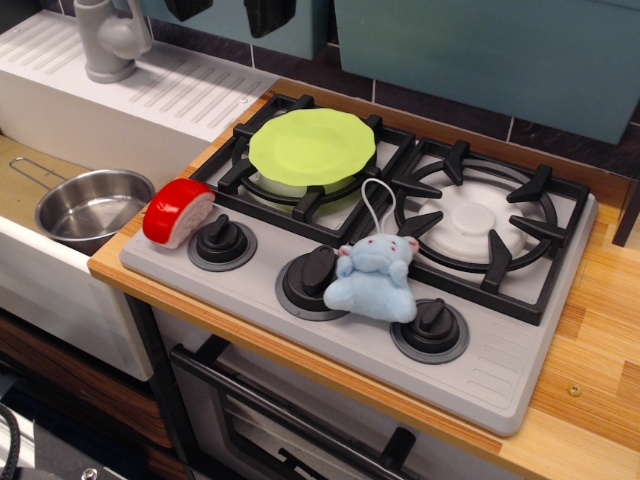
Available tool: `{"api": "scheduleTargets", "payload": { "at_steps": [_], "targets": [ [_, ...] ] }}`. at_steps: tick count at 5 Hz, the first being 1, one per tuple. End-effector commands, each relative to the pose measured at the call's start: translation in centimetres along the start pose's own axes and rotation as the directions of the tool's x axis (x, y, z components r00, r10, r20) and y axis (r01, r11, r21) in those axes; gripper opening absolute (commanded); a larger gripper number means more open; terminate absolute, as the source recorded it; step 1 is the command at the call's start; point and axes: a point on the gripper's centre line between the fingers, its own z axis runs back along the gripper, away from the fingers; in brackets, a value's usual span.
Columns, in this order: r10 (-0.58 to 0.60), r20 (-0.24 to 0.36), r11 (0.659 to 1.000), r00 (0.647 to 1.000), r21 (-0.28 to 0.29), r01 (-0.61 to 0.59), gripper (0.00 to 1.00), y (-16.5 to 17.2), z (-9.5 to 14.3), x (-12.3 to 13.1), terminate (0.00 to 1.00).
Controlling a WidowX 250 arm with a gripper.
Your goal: End effector reaching stuffedhippo
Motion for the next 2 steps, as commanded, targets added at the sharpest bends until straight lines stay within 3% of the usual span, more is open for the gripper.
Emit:
{"api": "scheduleTargets", "payload": {
  "at_steps": [1, 2],
  "targets": [
    [0.0, 0.0, 1.0, 1.0, 0.0, 0.0, 1.0, 0.0, 0.0, 0.0, 0.0],
    [0.036, 0.043, 0.999, 0.998, 0.013, -0.037, 1.0, -2.0, -1.9, -0.1, 0.0]
  ]
}}
